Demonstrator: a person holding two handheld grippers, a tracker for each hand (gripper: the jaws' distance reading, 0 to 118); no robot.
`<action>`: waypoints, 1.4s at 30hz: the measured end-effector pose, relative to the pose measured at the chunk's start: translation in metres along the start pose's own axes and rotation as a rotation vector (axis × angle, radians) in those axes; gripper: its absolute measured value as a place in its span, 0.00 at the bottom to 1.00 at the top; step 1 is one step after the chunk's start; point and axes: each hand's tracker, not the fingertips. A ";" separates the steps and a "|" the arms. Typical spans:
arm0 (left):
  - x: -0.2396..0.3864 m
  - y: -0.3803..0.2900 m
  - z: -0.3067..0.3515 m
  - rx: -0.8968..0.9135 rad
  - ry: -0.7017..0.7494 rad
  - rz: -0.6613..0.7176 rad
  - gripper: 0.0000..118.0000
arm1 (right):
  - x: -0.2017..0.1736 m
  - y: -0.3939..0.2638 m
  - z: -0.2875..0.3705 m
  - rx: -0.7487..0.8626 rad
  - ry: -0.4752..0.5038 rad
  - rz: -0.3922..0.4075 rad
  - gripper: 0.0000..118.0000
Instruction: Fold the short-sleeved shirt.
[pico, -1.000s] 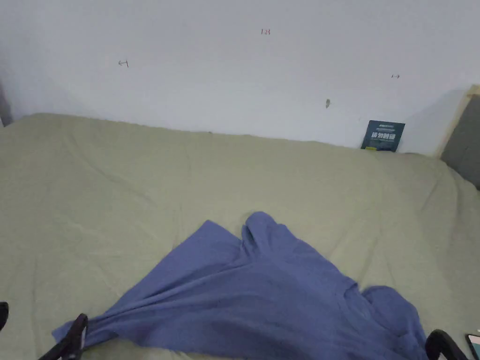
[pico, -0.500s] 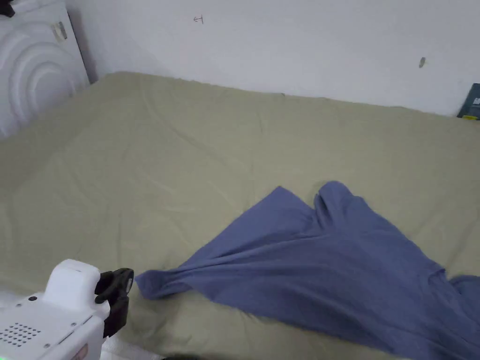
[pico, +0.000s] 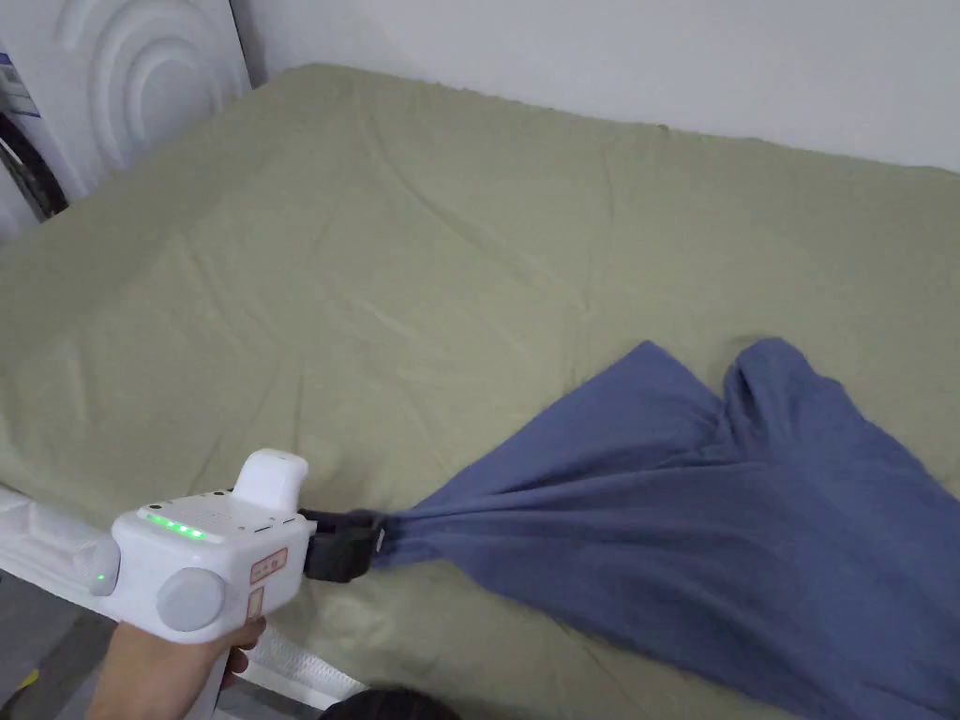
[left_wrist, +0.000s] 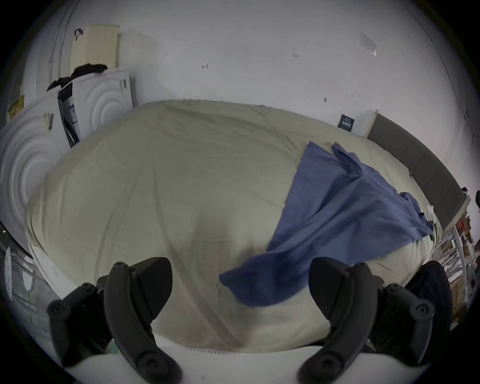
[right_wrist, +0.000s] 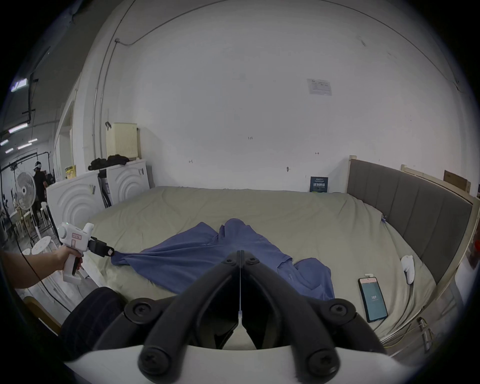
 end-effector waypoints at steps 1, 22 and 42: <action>-0.001 -0.001 -0.005 -0.006 -0.004 -0.005 0.86 | 0.004 -0.003 0.001 -0.001 0.003 -0.003 0.01; 0.016 -0.019 -0.009 -0.024 -0.019 -0.013 0.00 | 0.011 0.008 -0.007 -0.041 -0.004 -0.066 0.01; 0.081 0.008 0.045 0.080 -0.038 0.024 0.00 | 0.103 0.003 -0.466 -0.688 0.096 0.093 0.99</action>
